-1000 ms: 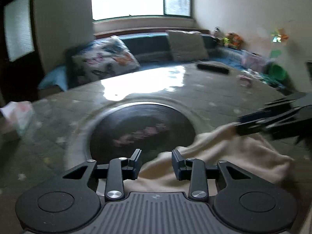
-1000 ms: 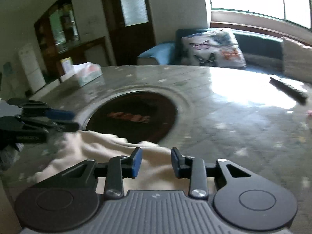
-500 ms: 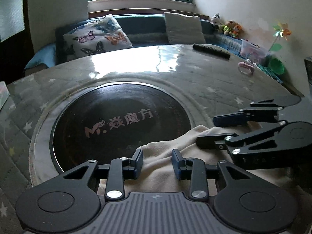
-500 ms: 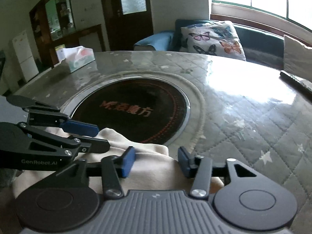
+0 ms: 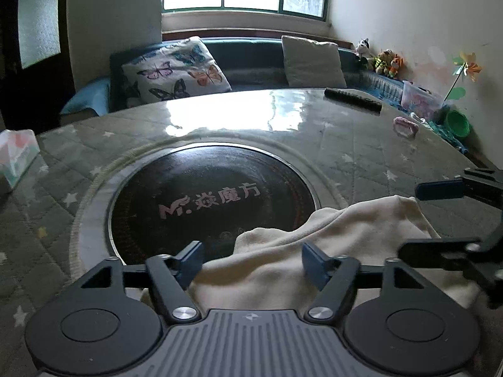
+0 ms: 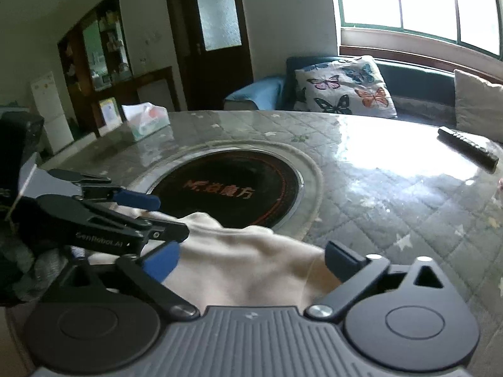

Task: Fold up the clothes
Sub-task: 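Lower the folded hem onto the sweatshirt and open both grippers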

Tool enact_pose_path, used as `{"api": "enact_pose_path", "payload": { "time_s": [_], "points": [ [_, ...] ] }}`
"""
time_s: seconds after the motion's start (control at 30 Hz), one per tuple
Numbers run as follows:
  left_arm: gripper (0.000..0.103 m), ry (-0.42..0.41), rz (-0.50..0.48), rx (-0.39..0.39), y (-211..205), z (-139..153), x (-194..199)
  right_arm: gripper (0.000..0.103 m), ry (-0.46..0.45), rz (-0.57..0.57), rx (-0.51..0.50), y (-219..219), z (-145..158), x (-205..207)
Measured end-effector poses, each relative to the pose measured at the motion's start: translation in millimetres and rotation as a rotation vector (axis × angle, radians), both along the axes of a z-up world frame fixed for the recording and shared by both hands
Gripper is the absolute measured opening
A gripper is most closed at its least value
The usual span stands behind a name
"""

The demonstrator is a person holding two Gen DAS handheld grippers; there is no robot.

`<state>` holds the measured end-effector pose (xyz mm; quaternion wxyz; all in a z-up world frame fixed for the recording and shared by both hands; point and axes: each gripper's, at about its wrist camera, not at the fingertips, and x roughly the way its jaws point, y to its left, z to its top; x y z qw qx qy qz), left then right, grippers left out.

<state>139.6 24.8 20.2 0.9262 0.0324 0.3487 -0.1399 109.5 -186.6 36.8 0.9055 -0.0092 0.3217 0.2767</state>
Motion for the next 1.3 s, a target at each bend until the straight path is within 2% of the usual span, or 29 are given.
{"api": "enact_pose_path", "payload": {
  "time_s": [0.23,0.33,0.5,0.63,0.73,0.97,1.3],
  "points": [
    [0.091,-0.039,0.037,0.036,8.8,3.0,-24.4,0.103,0.039,0.033,0.048,-7.4,-7.1,-3.5],
    [0.092,-0.048,0.06,0.052,14.3,1.9,-32.9,0.103,0.079,0.03,0.067,-11.3,-15.1,1.5],
    [0.093,-0.035,0.119,0.077,29.8,-5.7,-39.4,0.103,0.111,-0.036,0.028,-21.2,-28.4,7.9],
    [0.093,-0.017,0.174,0.07,46.3,-11.4,-43.9,0.103,0.087,-0.048,0.036,-26.5,-20.6,-1.4],
    [0.095,-0.015,0.203,0.056,54.2,-13.1,-48.4,0.103,0.044,-0.015,0.053,-23.6,-8.8,-17.2],
    [0.097,-0.023,0.221,0.064,55.6,-14.3,-55.3,0.103,0.027,0.092,0.103,-5.1,-3.0,-47.4],
    [0.1,-0.027,0.252,0.076,59.3,-17.1,-59.5,0.103,0.112,0.05,0.11,-20.0,-25.3,-49.1]
  ]
}}
